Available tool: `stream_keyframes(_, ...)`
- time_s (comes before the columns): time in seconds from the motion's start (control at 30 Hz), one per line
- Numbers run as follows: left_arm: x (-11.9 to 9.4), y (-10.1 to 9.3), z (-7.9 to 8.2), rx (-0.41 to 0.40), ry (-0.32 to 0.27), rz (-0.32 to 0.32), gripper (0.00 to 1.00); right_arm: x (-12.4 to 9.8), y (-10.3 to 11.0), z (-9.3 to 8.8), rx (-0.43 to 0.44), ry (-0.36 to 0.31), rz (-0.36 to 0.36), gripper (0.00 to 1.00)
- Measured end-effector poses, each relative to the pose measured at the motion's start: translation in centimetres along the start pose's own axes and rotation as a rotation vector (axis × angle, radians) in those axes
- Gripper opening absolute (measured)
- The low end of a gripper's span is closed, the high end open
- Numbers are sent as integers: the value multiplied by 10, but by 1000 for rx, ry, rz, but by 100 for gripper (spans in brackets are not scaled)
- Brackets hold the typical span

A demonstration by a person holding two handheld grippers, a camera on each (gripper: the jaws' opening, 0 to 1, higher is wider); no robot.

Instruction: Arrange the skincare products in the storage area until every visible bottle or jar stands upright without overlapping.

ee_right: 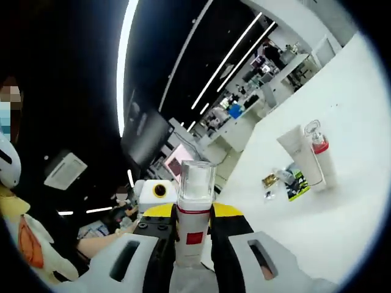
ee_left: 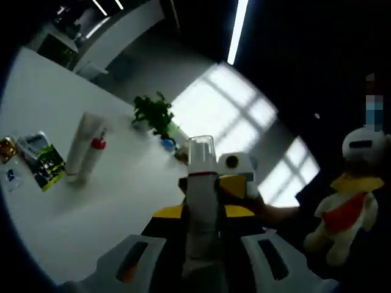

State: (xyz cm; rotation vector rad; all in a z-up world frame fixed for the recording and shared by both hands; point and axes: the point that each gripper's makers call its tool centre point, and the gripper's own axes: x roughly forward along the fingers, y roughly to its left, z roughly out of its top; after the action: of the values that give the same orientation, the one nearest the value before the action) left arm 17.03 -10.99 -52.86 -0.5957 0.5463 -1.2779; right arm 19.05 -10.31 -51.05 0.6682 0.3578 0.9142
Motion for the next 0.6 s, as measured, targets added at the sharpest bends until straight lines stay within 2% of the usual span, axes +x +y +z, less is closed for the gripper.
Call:
stream_keyframes(0.03, 2, 2, 1, 29, 4, 28, 23, 0, 0, 1, -5, 5, -2, 20)
stream_keyframes(0.13, 8, 6, 3, 150, 46, 128, 22, -2, -12, 5, -101, 26, -84, 20)
stream_keyframes(0.17, 10, 11, 5, 198, 59, 187, 22, -2, -15, 7, -114, 26, -105, 20)
stream_keyframes(0.23, 14, 13, 7, 182, 79, 256, 22, 0, -17, 11, -156, 24, -122, 20)
stream_keyframes(0.27, 15, 16, 8, 200, 80, 288, 22, 1, -19, 13, -177, 24, -140, 20)
stream_keyframes(0.3, 17, 19, 10, 248, 89, 338, 22, 2, -20, 15, -206, 26, -162, 20)
stream_keyframes(0.43, 21, 29, 16, 334, 96, 522, 21, 9, -22, 20, -272, 26, -215, 20)
stream_keyframes(0.47, 20, 33, 20, 371, 86, 576, 22, 7, -28, 23, -290, 17, -256, 20)
stream_keyframes(0.5, 18, 36, 25, 427, 72, 659, 23, 7, -30, 24, -279, 9, -269, 20)
stream_keyframes(0.53, 18, 36, 25, 444, 74, 688, 23, 7, -29, 24, -268, 11, -256, 20)
stream_keyframes(0.57, 18, 37, 26, 446, 66, 725, 23, 5, -33, 26, -251, -7, -277, 20)
stream_keyframes(0.6, 20, 36, 29, 487, 49, 769, 25, 4, -35, 28, -237, -20, -284, 20)
